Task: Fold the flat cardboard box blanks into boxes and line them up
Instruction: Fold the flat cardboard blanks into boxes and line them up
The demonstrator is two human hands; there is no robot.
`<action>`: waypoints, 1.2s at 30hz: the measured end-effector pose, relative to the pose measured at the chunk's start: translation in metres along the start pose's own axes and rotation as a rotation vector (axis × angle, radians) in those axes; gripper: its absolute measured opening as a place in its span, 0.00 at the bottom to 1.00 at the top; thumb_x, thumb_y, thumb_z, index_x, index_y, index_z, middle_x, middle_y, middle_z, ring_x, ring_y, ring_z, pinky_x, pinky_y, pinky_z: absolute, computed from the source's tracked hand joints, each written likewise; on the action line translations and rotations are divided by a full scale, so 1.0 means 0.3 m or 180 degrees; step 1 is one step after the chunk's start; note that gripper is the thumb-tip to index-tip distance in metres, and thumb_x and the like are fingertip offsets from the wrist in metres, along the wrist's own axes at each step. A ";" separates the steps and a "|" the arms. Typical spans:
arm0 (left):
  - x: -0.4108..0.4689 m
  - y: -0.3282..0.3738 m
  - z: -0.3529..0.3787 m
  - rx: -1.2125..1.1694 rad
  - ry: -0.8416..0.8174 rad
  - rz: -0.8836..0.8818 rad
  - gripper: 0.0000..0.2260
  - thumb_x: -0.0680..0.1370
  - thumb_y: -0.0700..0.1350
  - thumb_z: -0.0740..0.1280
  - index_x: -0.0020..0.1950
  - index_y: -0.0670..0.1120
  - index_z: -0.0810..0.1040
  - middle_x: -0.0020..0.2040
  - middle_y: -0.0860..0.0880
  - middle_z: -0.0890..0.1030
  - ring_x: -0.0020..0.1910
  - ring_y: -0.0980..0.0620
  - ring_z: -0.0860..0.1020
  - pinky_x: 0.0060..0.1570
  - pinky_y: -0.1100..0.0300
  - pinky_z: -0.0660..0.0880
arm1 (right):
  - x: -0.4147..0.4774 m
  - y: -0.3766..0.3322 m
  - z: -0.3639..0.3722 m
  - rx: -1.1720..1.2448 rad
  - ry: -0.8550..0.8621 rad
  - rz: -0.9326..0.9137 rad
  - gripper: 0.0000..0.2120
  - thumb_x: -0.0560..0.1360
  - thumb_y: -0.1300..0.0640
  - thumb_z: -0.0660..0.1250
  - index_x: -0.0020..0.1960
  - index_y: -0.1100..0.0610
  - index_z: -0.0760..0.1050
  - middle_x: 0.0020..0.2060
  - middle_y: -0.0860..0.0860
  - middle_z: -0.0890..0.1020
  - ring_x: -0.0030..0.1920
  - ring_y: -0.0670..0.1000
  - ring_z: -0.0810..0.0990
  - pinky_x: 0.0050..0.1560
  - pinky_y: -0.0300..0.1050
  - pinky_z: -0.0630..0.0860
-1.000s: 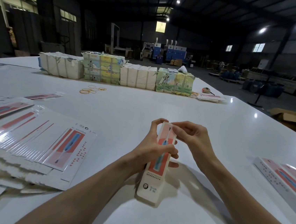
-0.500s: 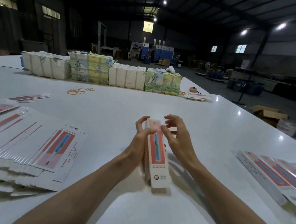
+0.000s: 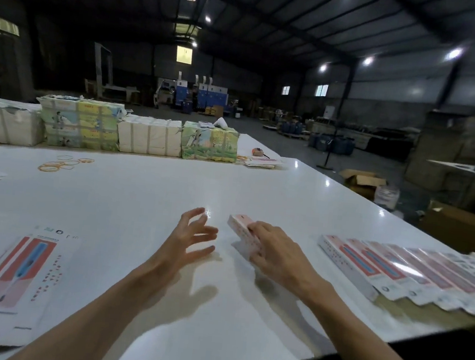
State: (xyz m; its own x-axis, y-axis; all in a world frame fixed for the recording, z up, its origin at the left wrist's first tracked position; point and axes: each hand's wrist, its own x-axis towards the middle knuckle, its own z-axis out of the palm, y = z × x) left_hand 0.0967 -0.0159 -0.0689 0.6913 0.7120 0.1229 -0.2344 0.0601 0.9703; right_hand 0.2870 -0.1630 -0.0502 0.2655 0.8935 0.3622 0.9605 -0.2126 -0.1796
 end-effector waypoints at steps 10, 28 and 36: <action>-0.042 0.009 0.006 0.0797 -0.0499 0.0163 0.08 0.83 0.46 0.70 0.60 0.52 0.87 0.53 0.47 0.86 0.59 0.49 0.84 0.61 0.55 0.81 | -0.200 0.343 -0.094 -0.1307 -0.0130 0.0875 0.27 0.82 0.58 0.64 0.79 0.51 0.62 0.75 0.49 0.70 0.73 0.52 0.71 0.75 0.52 0.67; -0.052 0.022 0.019 0.1008 -0.0267 0.0251 0.14 0.86 0.53 0.65 0.50 0.47 0.86 0.39 0.46 0.77 0.36 0.50 0.74 0.36 0.62 0.70 | 0.113 -0.054 -0.049 -0.0890 0.0642 -0.0217 0.18 0.80 0.62 0.63 0.69 0.55 0.74 0.58 0.52 0.80 0.53 0.54 0.80 0.51 0.48 0.79; -0.082 0.034 0.023 0.0945 0.0049 0.0392 0.22 0.87 0.53 0.63 0.44 0.36 0.78 0.33 0.52 0.69 0.33 0.54 0.65 0.32 0.64 0.63 | 0.194 -0.224 0.184 0.0132 0.0468 -0.0398 0.05 0.79 0.58 0.61 0.54 0.52 0.71 0.35 0.46 0.78 0.35 0.53 0.80 0.32 0.42 0.65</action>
State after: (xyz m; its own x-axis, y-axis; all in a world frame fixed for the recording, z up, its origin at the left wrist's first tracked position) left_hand 0.0821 -0.0376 -0.0606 0.6591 0.7120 0.2421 -0.1045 -0.2321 0.9671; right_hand 0.2335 -0.0749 -0.0674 0.1566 0.8439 0.5131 0.9833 -0.0843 -0.1614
